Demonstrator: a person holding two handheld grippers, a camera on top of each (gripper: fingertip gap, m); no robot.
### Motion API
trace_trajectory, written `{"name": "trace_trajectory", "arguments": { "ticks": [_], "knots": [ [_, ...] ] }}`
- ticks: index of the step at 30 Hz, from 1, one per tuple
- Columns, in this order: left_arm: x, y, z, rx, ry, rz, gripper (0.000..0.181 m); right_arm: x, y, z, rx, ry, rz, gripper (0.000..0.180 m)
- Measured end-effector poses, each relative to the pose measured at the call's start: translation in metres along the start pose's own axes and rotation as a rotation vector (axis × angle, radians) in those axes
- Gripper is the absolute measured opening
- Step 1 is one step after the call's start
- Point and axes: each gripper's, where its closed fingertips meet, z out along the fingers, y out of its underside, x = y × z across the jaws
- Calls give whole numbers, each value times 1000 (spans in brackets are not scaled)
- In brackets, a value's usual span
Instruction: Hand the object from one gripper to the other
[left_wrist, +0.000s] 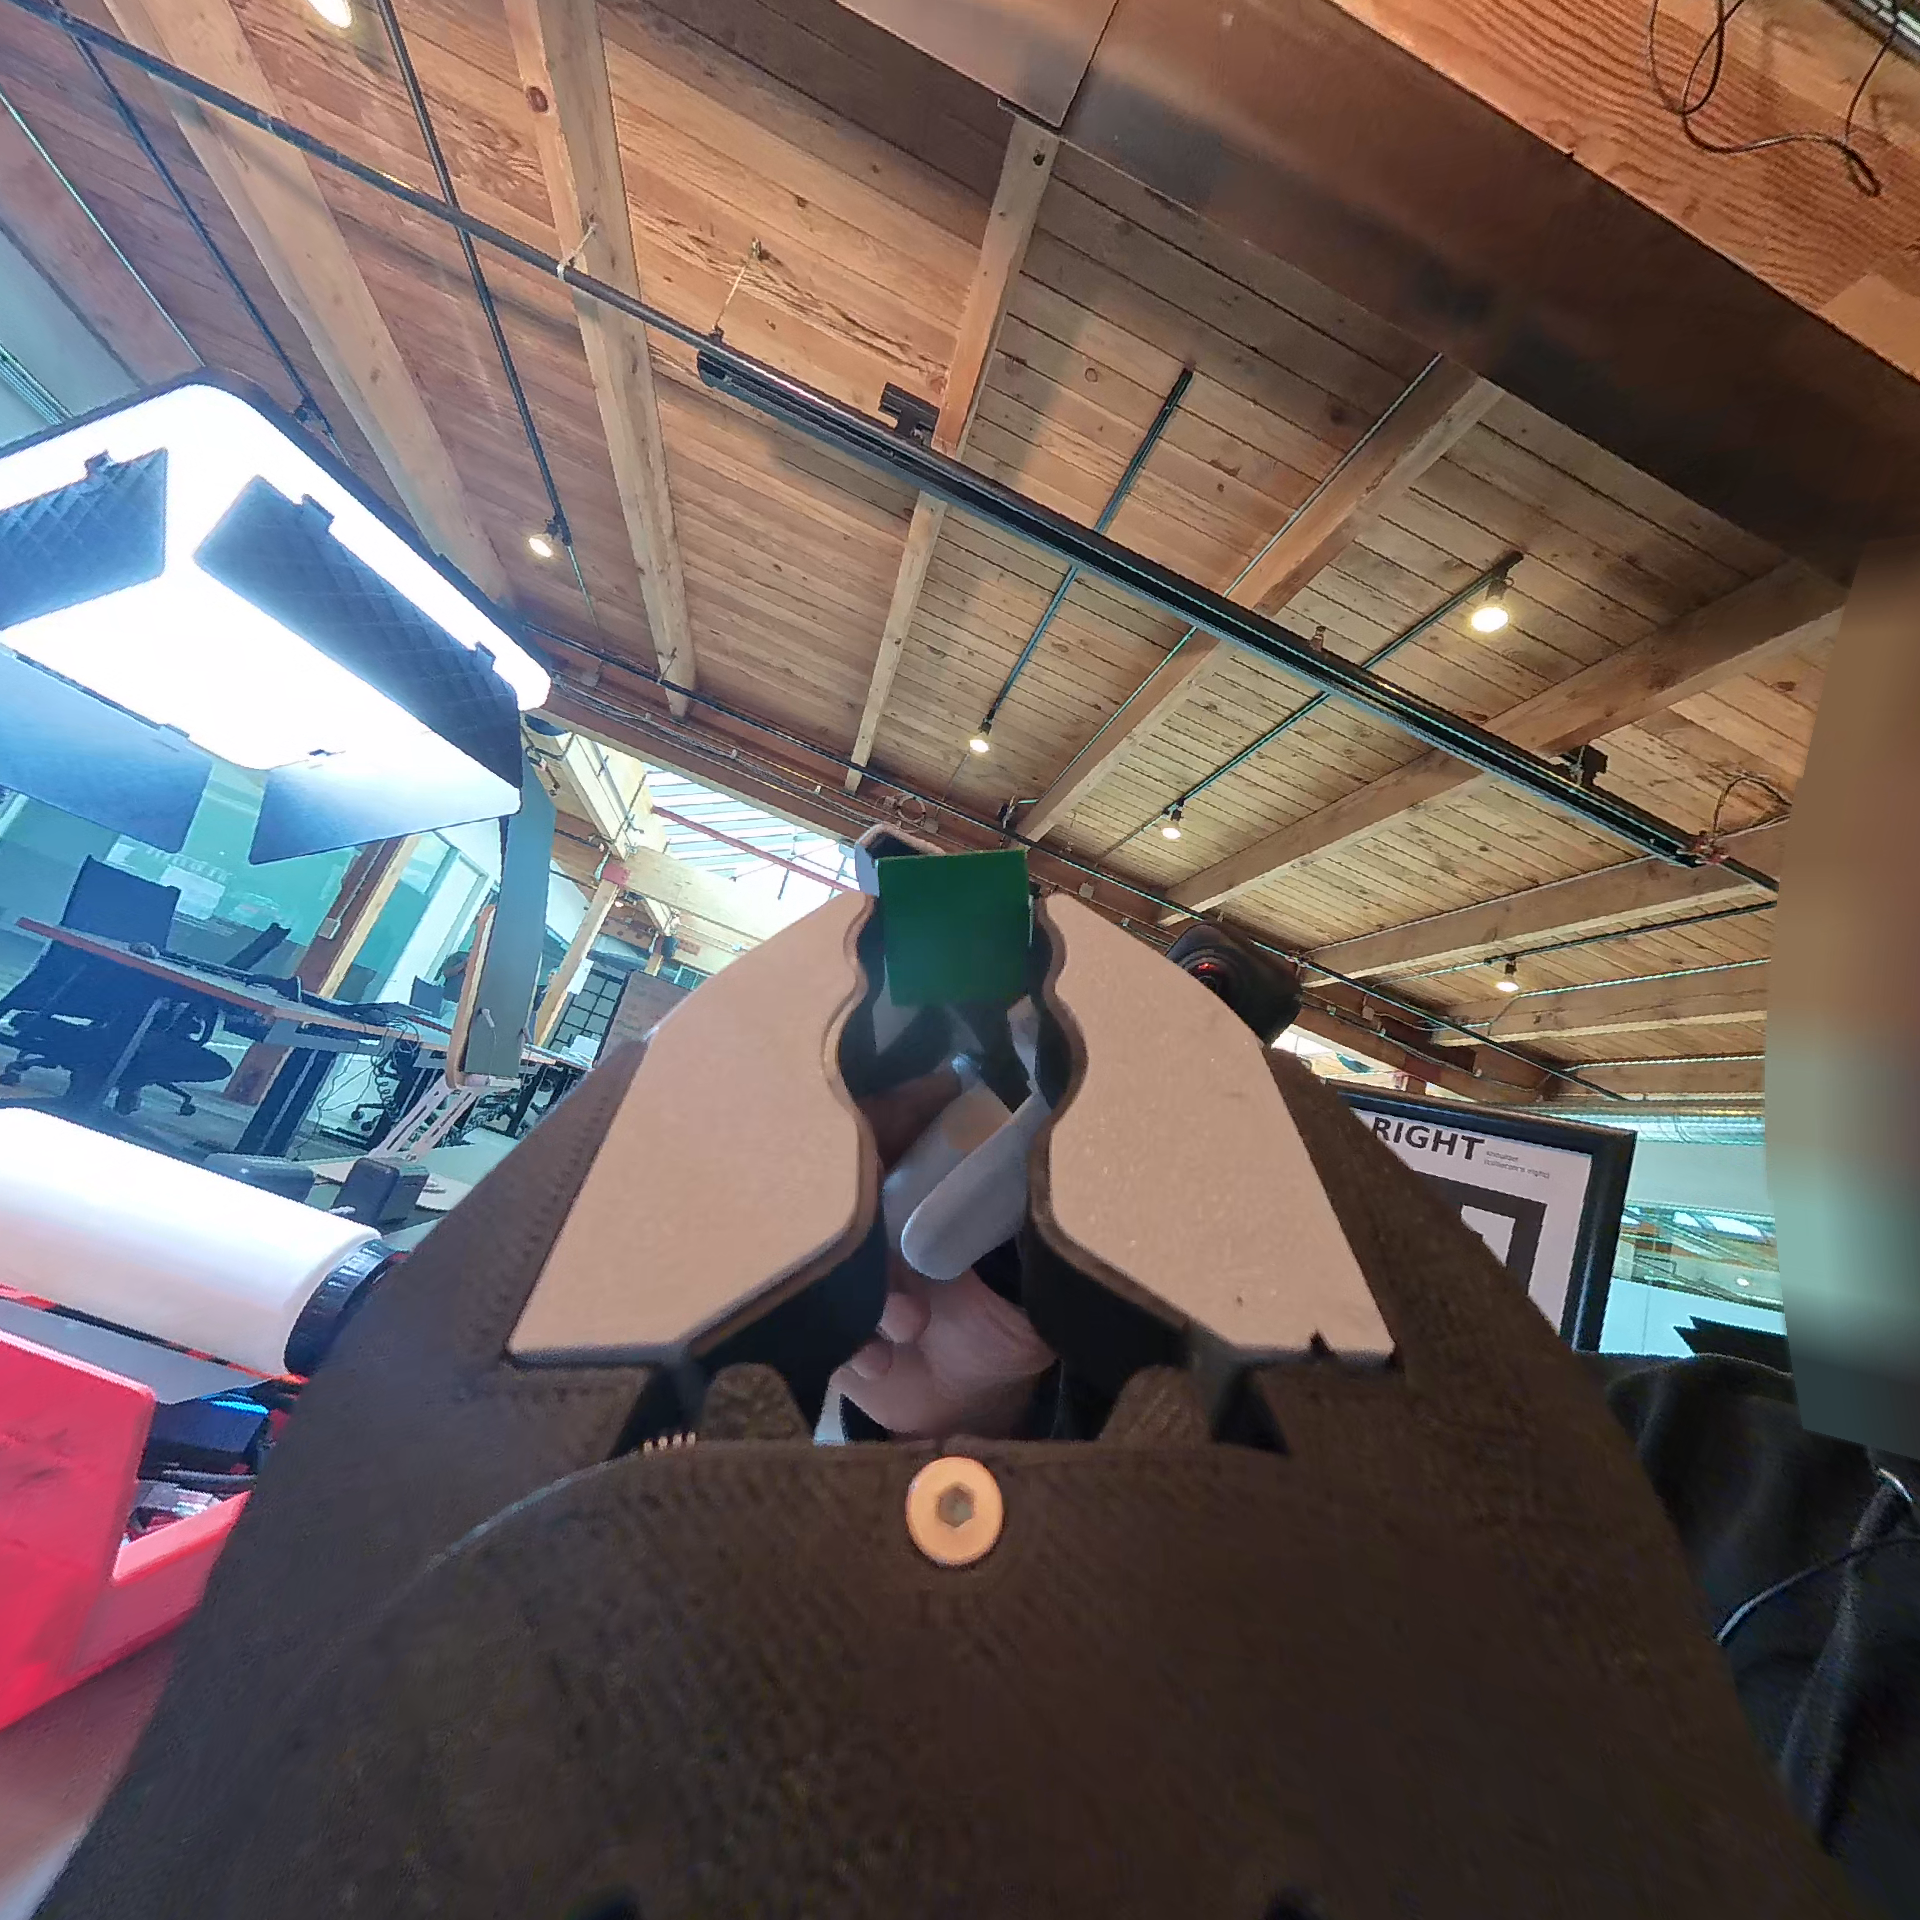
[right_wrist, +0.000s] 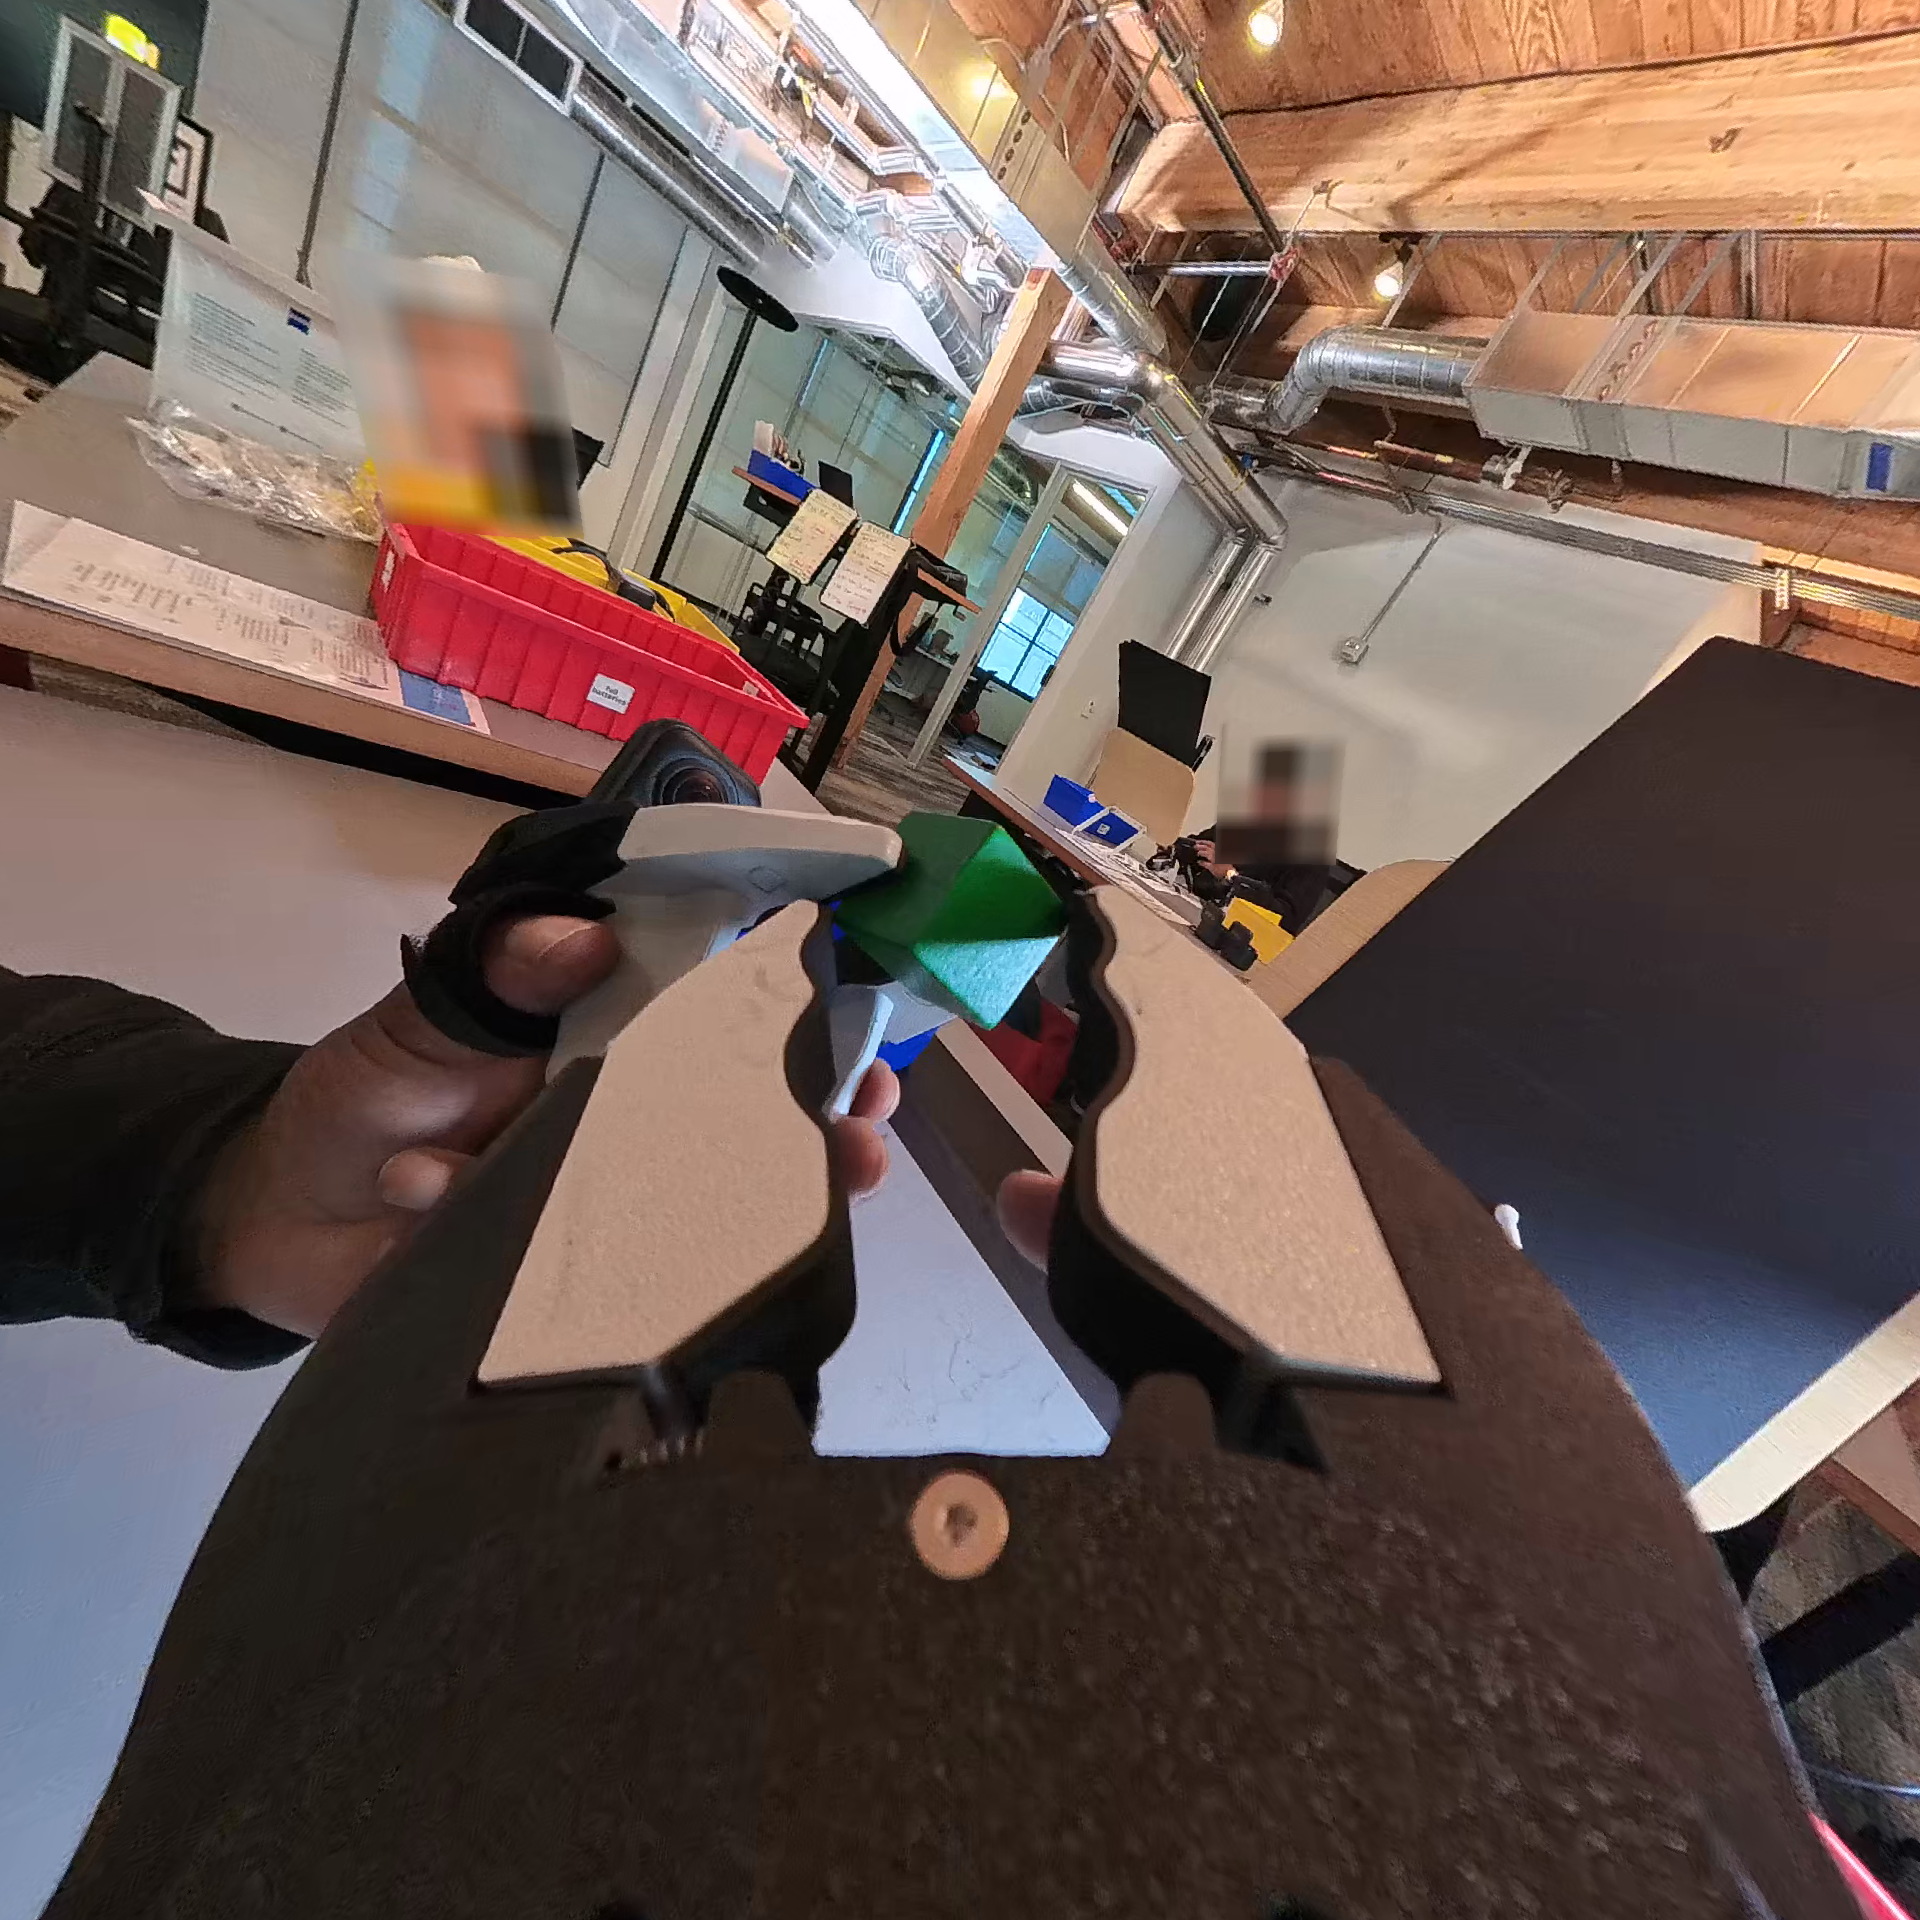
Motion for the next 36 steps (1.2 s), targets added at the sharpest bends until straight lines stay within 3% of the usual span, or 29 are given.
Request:
{"name": "trace_trajectory", "arguments": {
  "ticks": [6, 10, 17, 23, 31, 36],
  "knots": [
    [1, -1, -1, 7, 7, 17, 26, 0, 1, 0, -1, 2, -19, 43],
    [2, -20, -4, 15, -18, 86, 53, 14, 1, -7, -22, 42, -91, 42],
    [-4, -68, -20, -15, -189, 391, 49, 65, 12, -34, -134, 153, -256, 42],
    [-5, -85, -25, -99, -301, 575, 50, 87, 33, -47, -234, 176, -284, 42],
    [-37, -46, -25, -386, -467, 679, 48, 72, 59, -31, -346, 146, -379, 43],
    [-50, -17, -20, -473, -520, 686, 51, 52, 69, -17, -373, 111, -436, 42]
  ]
}}
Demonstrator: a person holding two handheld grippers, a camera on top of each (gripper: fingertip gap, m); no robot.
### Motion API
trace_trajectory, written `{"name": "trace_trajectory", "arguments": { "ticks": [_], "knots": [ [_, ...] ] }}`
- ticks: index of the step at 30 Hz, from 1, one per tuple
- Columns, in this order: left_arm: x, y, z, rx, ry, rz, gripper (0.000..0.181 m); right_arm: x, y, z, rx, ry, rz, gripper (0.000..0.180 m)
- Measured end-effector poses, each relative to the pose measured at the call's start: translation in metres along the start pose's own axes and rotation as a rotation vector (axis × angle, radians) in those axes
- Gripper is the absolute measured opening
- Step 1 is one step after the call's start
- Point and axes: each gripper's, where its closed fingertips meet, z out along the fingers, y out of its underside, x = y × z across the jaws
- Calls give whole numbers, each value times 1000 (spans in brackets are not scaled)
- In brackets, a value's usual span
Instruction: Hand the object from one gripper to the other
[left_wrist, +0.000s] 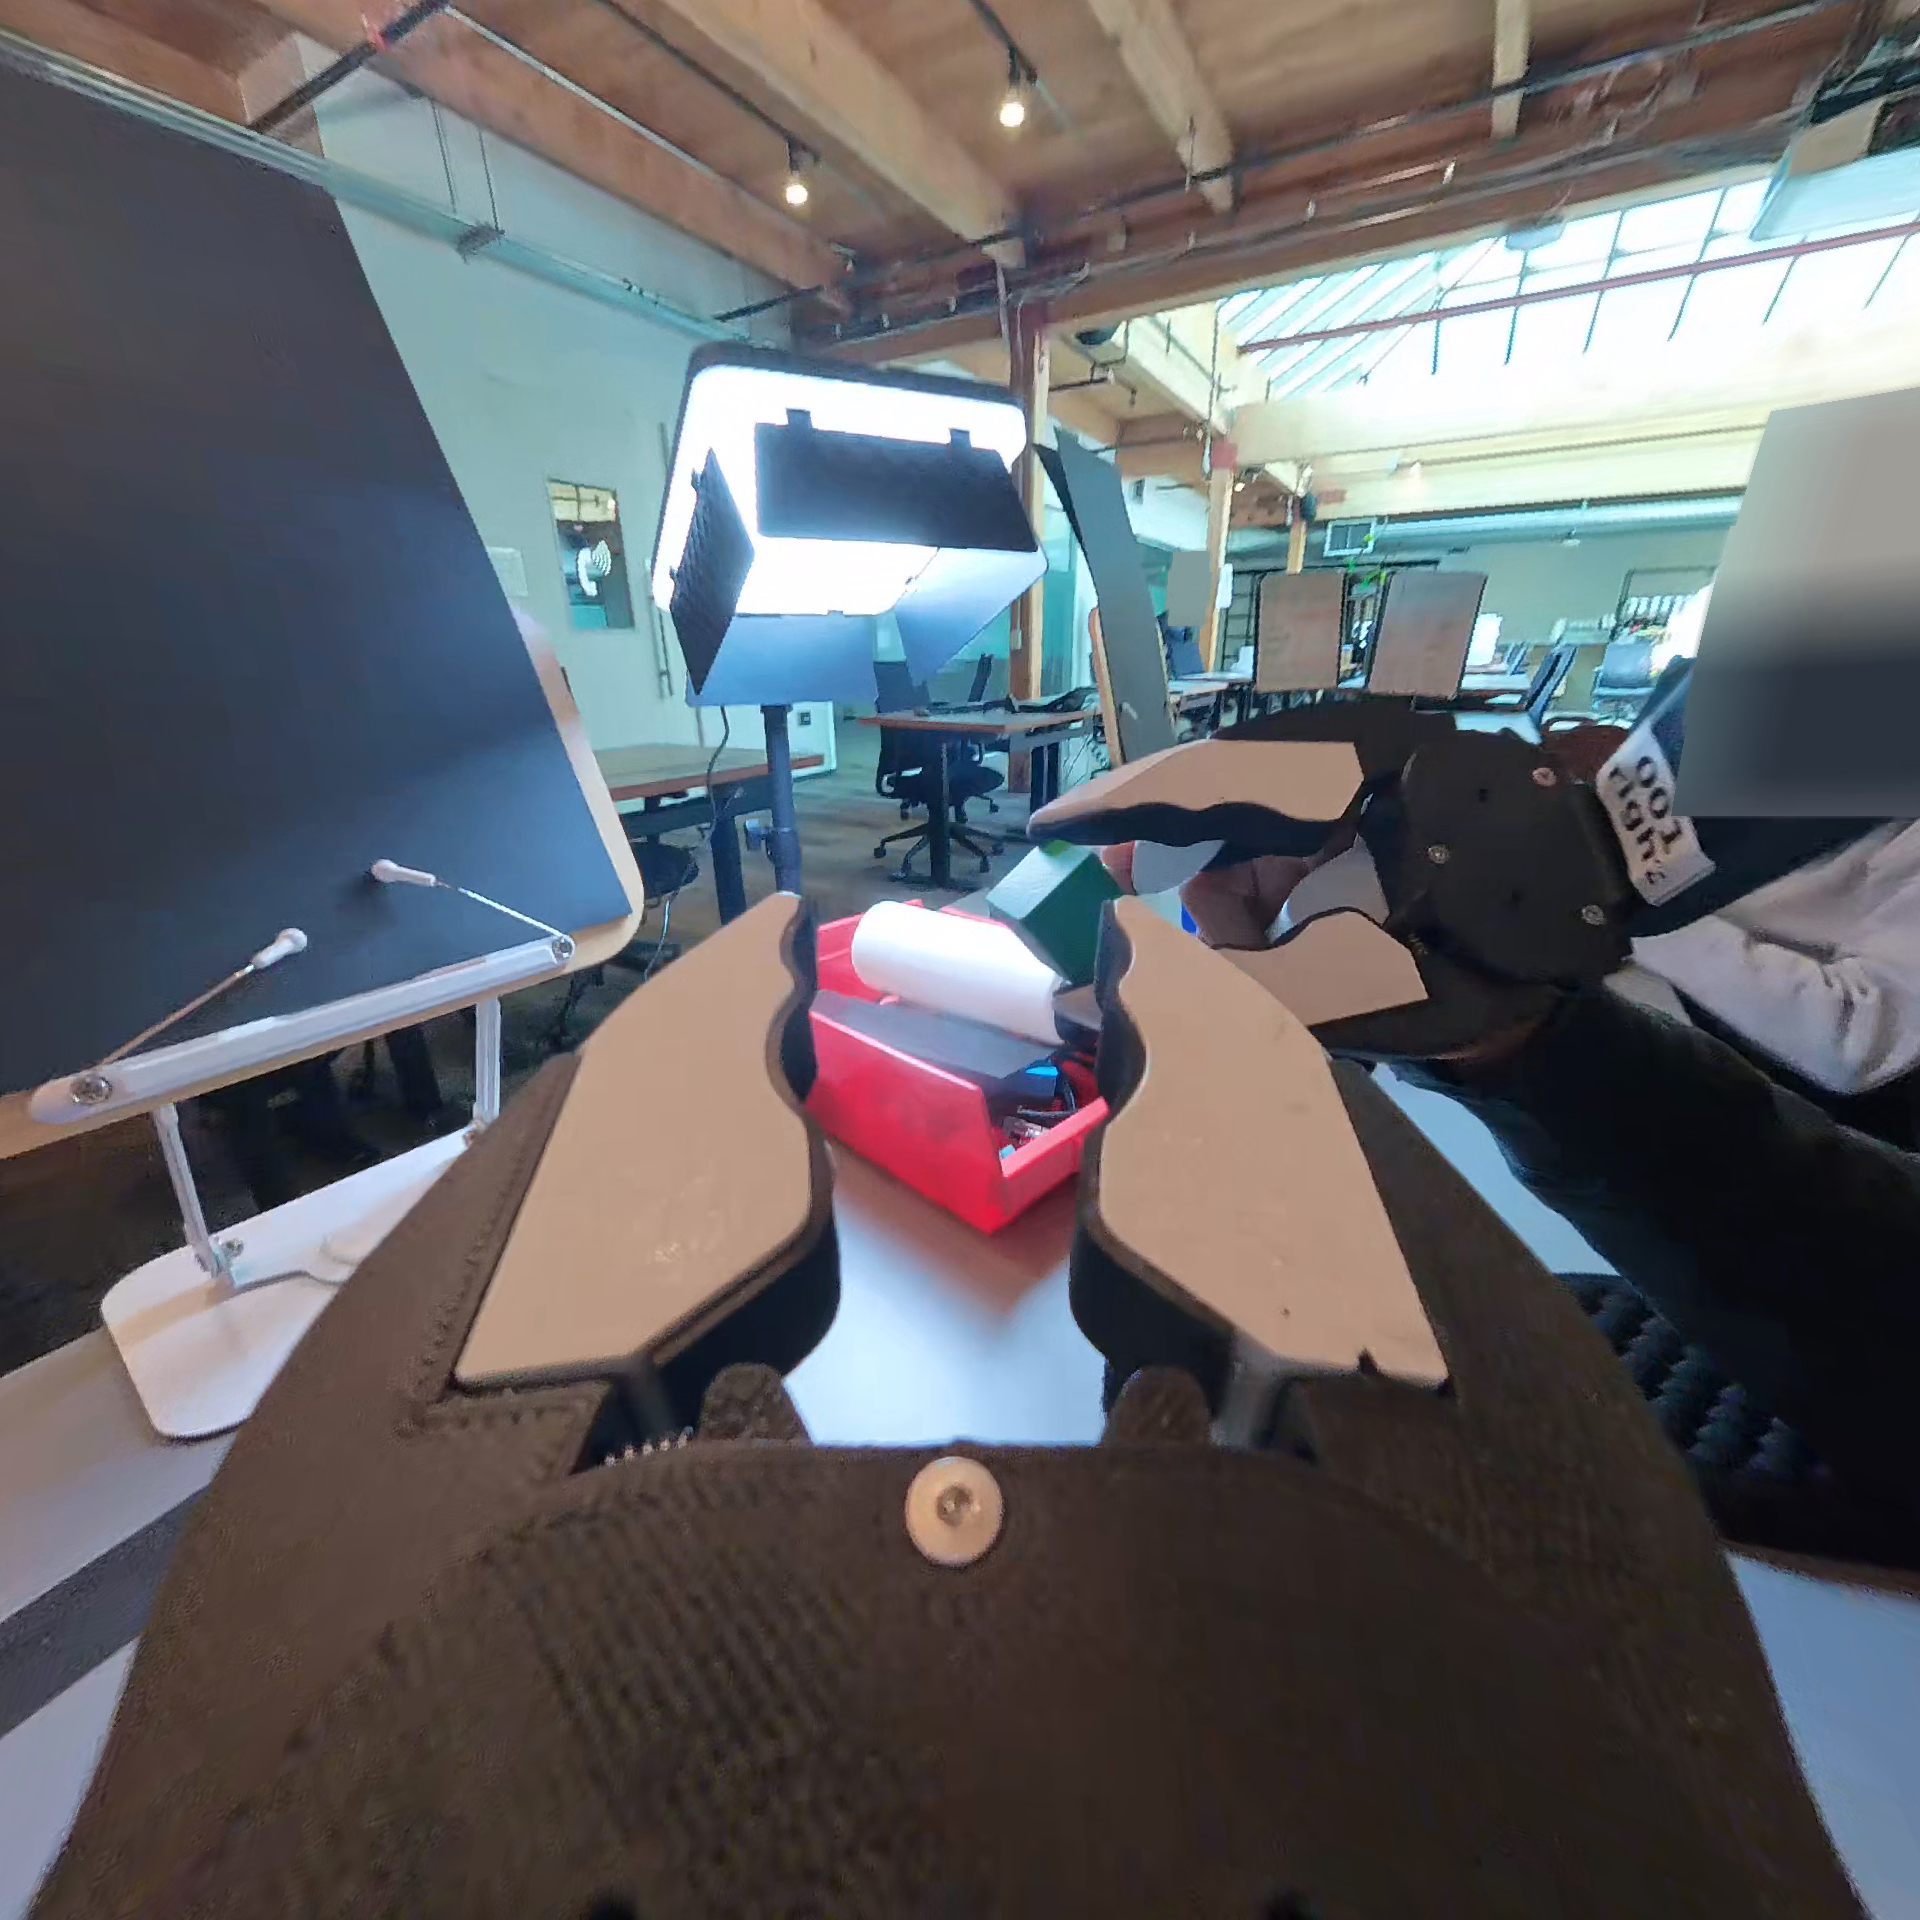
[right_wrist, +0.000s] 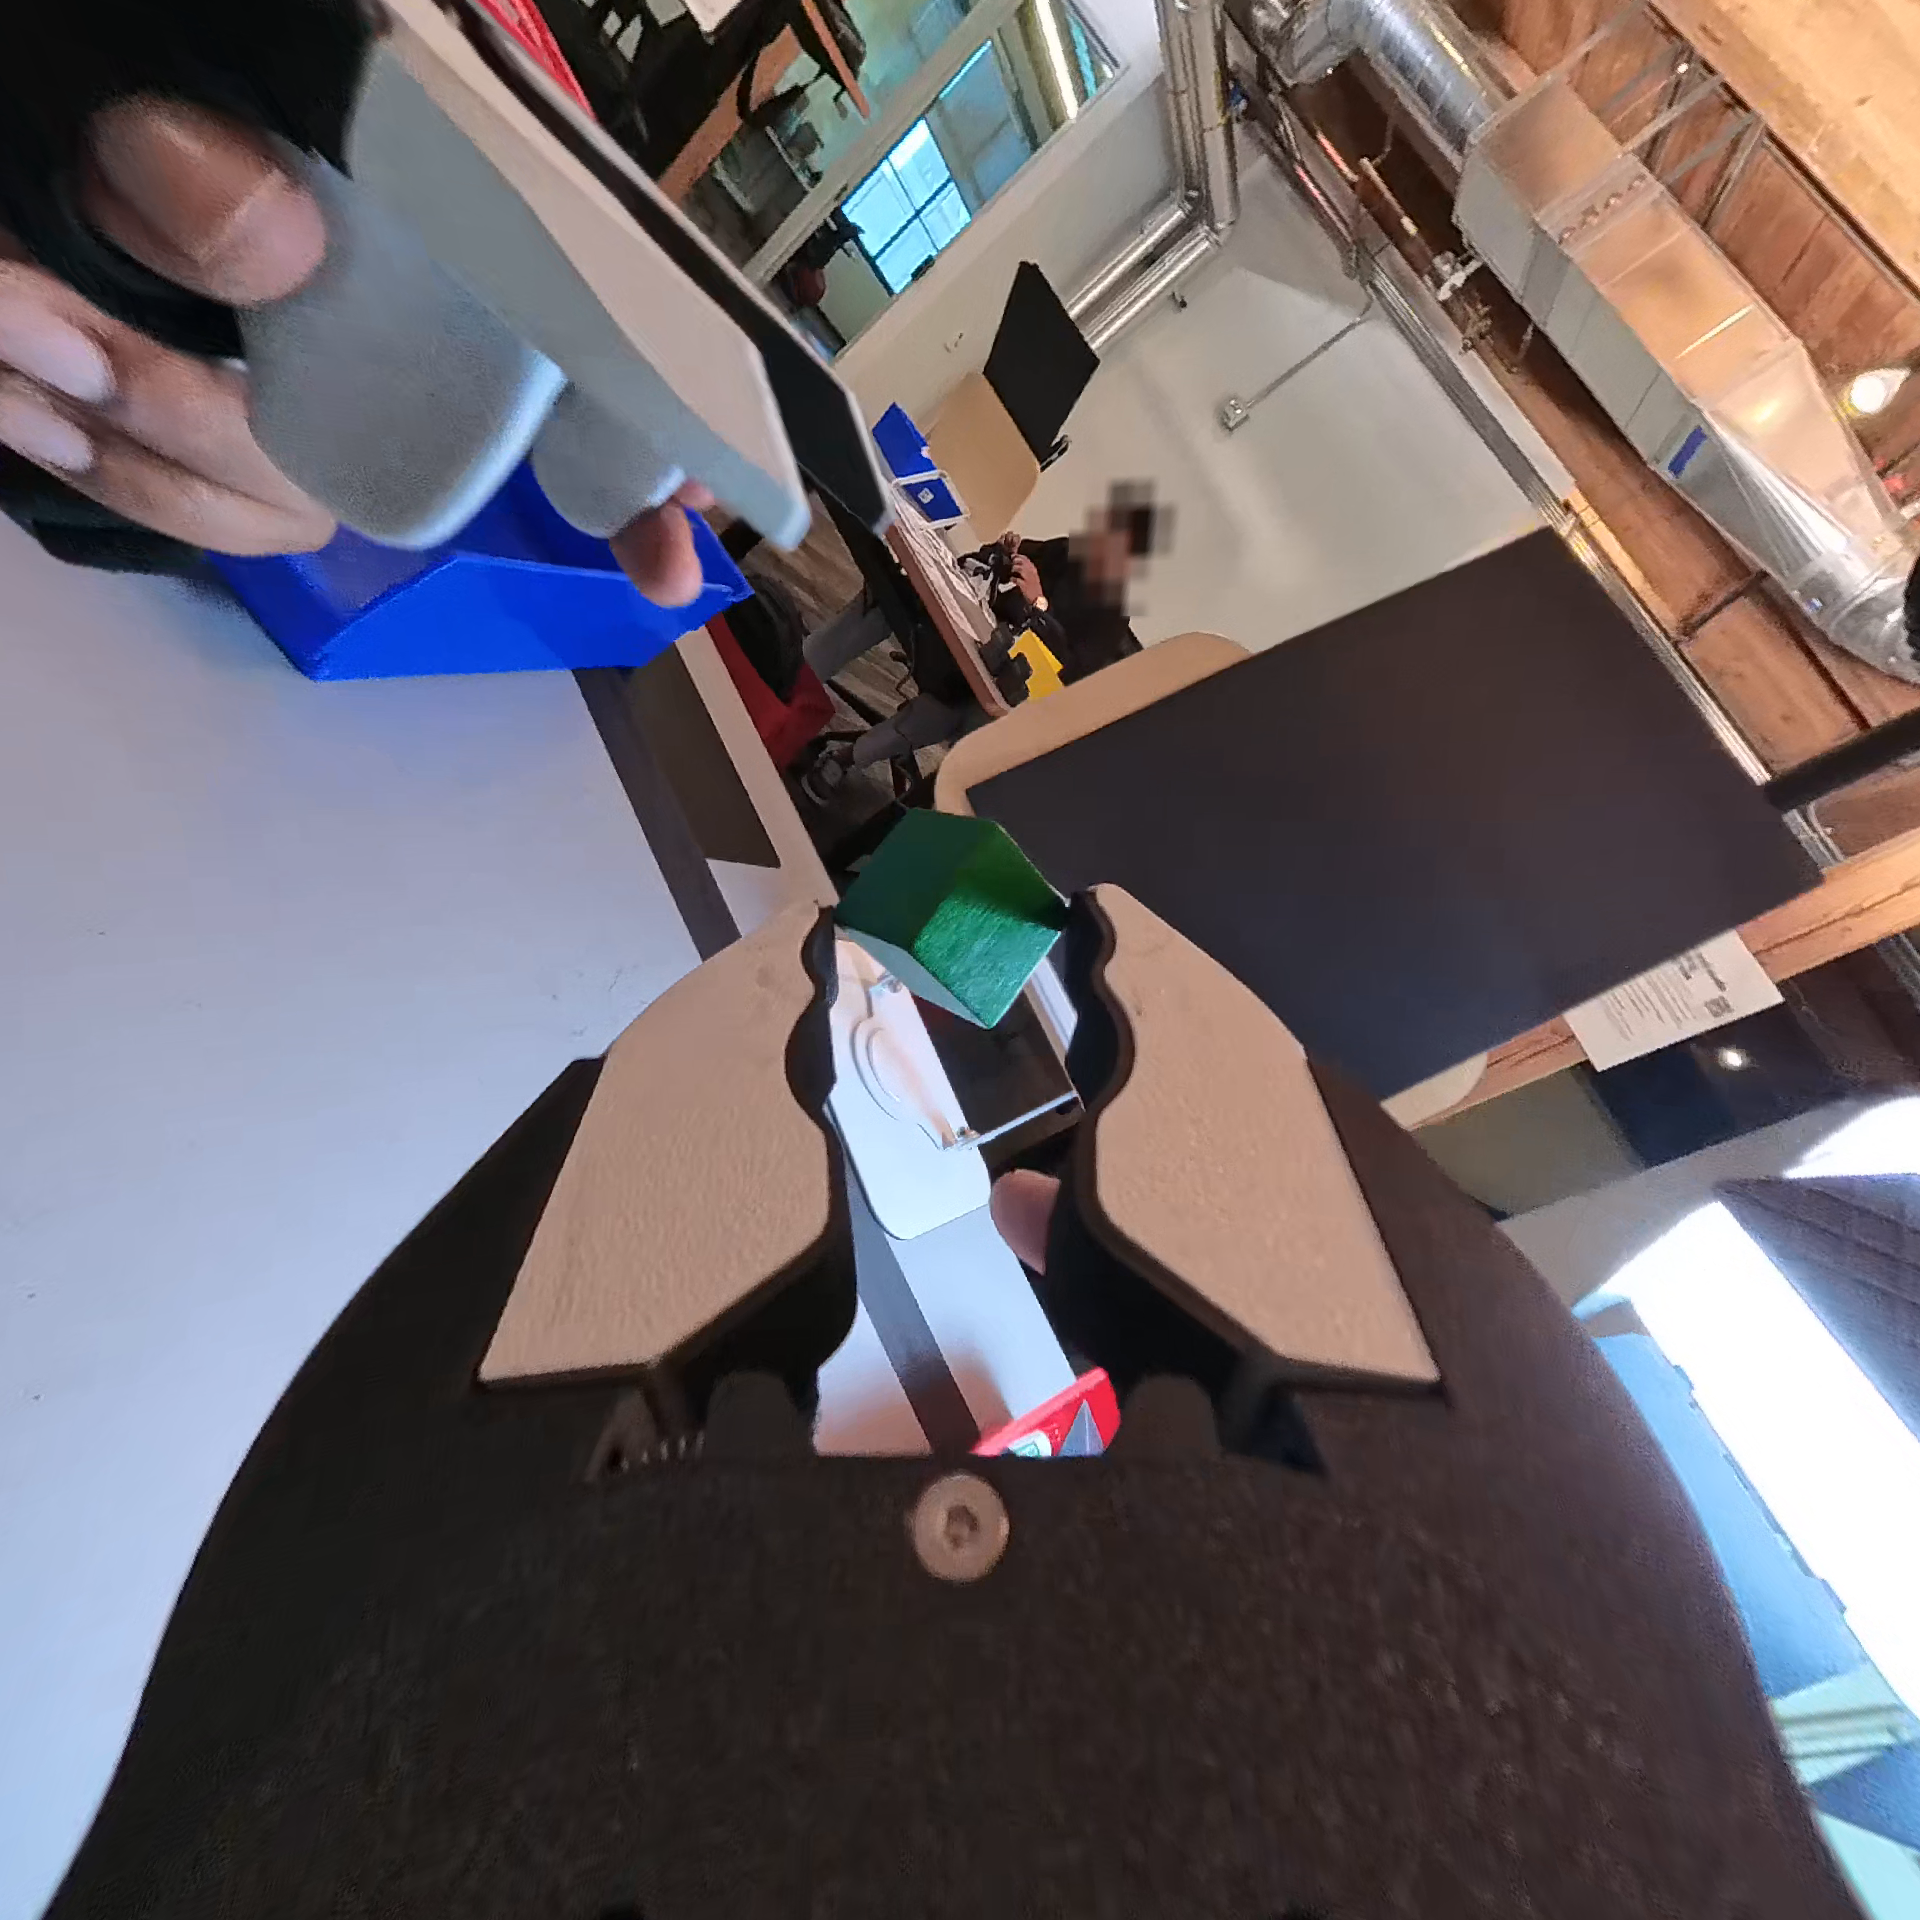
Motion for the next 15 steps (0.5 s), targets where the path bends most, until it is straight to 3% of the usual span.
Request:
{"name": "trace_trajectory", "arguments": {
  "ticks": [15],
  "knots": [
    [-1, 20, 11, -86, -71, -9, 51, -31, -18, 8, 28, -55, -65, 42]
  ]
}}
